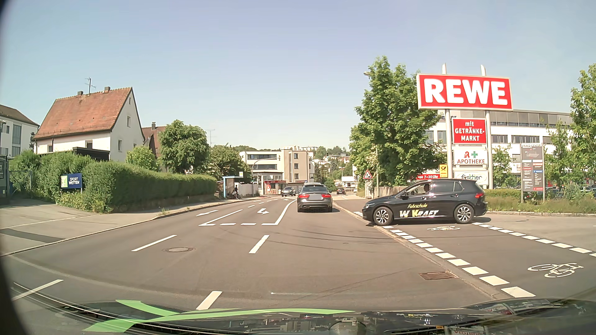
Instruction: Follow the waypoints while adhering to traffic rules and regulations
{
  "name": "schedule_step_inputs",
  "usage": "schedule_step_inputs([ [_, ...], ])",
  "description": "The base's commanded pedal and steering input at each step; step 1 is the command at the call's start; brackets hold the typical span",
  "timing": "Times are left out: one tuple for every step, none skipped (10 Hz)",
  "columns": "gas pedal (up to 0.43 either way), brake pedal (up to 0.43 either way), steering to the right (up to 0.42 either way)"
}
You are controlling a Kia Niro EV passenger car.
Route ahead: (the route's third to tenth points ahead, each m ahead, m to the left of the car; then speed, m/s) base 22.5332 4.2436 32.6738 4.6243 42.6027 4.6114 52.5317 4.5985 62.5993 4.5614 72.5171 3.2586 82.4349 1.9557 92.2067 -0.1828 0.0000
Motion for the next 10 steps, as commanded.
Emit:
schedule_step_inputs([
  [0.299,0.195,0.001],
  [0.299,0.171,0.001],
  [0.319,0.104,0.001],
  [0.319,0.000,0.001],
  [0.319,0.000,0.001],
  [0.311,0.000,0.001],
  [0.299,0.000,0.001],
  [0.287,0.000,0.001],
  [0.280,0.000,0.001],
  [0.280,0.000,0.001],
])
